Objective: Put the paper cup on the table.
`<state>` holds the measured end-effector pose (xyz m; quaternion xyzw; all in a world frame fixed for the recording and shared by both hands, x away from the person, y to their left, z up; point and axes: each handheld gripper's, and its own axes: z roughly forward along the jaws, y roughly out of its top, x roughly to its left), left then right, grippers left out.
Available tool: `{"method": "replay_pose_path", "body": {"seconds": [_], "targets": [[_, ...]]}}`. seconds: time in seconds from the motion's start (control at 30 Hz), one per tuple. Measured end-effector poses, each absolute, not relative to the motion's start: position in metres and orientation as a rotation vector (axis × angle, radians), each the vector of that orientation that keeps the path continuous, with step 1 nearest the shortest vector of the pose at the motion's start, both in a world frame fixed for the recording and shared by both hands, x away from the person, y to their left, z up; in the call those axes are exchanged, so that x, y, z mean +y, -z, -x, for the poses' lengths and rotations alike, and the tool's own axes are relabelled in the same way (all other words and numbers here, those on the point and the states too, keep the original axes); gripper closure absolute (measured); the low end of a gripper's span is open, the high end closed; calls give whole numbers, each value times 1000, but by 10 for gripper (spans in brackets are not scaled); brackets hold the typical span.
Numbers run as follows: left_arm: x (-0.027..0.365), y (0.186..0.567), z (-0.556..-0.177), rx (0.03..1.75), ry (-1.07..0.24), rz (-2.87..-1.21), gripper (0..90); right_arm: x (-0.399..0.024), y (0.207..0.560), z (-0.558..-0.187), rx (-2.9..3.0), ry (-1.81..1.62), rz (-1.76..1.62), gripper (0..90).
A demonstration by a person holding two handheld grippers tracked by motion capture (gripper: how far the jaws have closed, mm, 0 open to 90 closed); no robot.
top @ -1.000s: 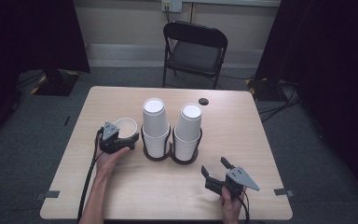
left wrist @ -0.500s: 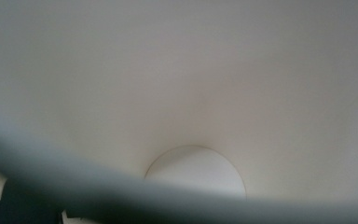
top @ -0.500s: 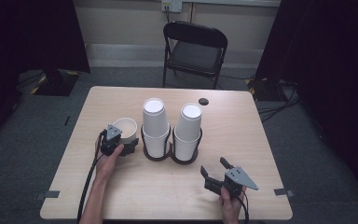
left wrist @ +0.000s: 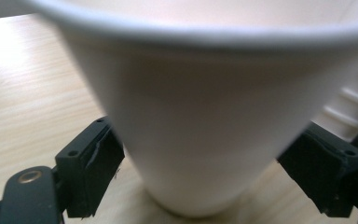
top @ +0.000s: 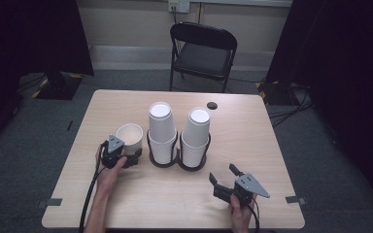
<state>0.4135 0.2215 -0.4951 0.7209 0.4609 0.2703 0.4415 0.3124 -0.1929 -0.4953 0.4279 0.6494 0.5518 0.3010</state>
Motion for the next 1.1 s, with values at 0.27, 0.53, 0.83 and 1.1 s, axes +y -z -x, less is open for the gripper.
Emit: {"method": "replay_pose_path", "body": {"seconds": [0.27, 0.53, 0.83, 1.1], "targets": [[228, 492, -387, 1125, -689, -1704, 155, -193, 495, -312, 1716, -1467, -1134, 145], [222, 487, -352, 1109, -724, -1641, 154, -193, 495, -312, 1720, -1465, -1138, 145], [205, 484, -306, 1050, -760, -1607, 153, -192, 495, -314, 1726, -1441, -1167, 143], [198, 494, -302, 1057, -772, -1622, 153, -187, 494, -319, 1779, -1332, -1206, 146]]}}
